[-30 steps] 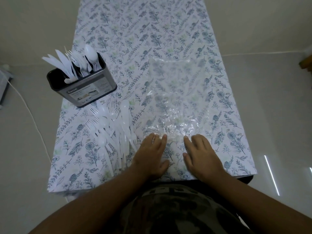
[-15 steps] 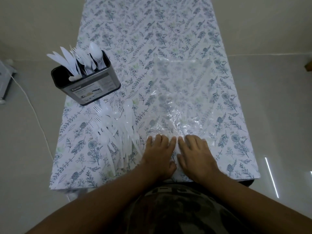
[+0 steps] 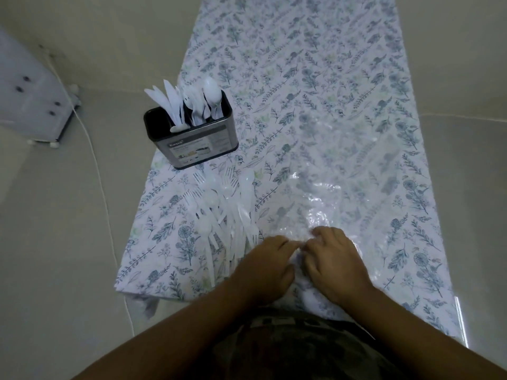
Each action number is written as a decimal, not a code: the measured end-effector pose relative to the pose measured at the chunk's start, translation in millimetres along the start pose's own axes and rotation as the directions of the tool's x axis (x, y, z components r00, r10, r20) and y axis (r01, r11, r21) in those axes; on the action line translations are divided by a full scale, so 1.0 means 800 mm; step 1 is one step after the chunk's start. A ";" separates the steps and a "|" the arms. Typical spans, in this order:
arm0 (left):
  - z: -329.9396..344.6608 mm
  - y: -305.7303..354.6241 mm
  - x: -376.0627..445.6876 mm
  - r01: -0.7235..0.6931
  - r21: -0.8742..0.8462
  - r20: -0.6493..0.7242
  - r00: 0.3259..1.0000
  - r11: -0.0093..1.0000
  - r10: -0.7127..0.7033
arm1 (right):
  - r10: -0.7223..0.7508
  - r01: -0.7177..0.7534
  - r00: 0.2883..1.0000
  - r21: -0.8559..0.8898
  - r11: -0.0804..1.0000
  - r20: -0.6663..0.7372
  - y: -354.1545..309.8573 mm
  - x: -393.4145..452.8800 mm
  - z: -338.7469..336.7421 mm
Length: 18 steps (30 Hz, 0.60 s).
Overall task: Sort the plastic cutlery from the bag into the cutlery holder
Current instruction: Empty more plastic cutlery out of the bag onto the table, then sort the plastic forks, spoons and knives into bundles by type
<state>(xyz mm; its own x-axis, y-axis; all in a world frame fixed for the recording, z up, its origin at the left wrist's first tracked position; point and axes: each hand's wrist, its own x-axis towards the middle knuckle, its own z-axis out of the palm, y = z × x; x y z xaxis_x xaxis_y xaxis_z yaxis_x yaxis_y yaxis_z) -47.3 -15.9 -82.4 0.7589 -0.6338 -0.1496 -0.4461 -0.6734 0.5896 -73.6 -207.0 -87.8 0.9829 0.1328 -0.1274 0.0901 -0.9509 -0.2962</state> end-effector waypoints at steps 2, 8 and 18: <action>-0.005 -0.010 -0.013 0.043 0.022 -0.128 0.991 0.999 -0.039 | -0.024 0.024 1.000 0.019 1.000 0.015 -0.006 0.015 0.004; -0.045 -0.050 -0.035 0.566 -0.109 -0.415 0.721 0.817 -0.555 | 0.030 -0.008 0.978 -0.106 0.994 0.204 -0.031 0.041 0.019; -0.050 -0.080 -0.030 0.642 -0.252 -0.318 0.652 0.725 -0.688 | -0.167 0.182 0.941 -0.024 0.983 0.294 -0.055 0.067 0.007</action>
<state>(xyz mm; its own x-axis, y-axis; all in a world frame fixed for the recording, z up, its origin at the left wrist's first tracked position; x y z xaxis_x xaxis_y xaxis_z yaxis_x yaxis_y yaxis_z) -18.3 57.7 -85.1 0.9529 0.1710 -0.2504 0.2829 -0.7988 0.5309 -26.1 -156.3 -86.4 0.8628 0.3659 -0.3489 0.2712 -0.9173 -0.2915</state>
